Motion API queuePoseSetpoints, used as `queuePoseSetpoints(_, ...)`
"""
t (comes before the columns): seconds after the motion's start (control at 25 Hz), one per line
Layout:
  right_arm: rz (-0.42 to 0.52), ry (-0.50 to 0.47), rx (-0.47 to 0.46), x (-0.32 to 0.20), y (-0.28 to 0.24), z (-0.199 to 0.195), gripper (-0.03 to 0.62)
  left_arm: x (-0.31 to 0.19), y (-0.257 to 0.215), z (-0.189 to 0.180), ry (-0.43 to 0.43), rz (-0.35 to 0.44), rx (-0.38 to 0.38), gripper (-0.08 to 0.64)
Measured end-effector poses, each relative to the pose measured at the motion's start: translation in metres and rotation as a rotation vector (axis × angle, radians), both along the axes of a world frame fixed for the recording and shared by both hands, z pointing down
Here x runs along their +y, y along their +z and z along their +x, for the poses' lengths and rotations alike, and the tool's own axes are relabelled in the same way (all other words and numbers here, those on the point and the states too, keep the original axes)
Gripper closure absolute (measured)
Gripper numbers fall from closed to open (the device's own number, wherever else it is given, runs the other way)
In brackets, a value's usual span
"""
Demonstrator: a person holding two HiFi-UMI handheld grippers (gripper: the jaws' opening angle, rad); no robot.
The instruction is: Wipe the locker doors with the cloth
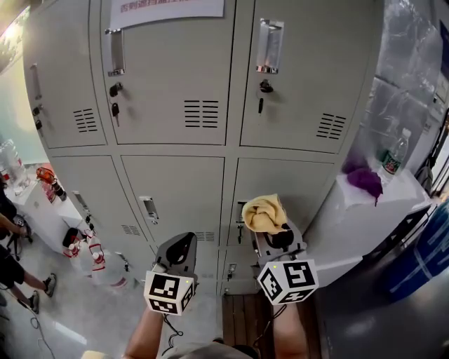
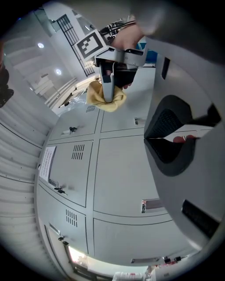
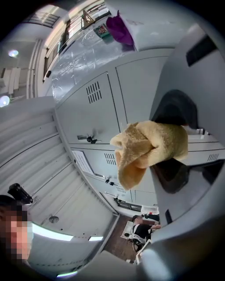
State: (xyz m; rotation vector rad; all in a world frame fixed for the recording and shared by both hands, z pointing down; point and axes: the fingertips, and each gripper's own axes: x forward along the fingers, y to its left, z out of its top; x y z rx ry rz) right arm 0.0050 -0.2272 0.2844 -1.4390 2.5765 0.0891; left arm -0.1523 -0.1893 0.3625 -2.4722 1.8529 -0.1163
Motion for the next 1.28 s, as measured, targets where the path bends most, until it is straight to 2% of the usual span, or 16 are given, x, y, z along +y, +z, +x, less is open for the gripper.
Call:
queuePoseSetpoints(0.4,-0.030,-0.058,0.010,-0.042,-0.013,-0.030,0.407,-0.011,0.005,-0.011,-0.033,-0.011,0.000,0.537)
queuePoseSetpoints(0.64,-0.025,-0.041,0.044,-0.060,-0.021,-0.044,0.408,-0.015,0.008,-0.017,-0.047,-0.019,0.005,0.537)
queuePoseSetpoints(1.04,-0.018,0.013,0.081,-0.078,-0.025,-0.041,0.408,-0.018,0.012,-0.021,-0.049,-0.021,0.022,0.537)
queuePoseSetpoints(1.28,-0.022,0.053,0.079,-0.084,-0.026,-0.023,0.408,-0.021,0.013,-0.017,-0.038,-0.023,0.026,0.537)
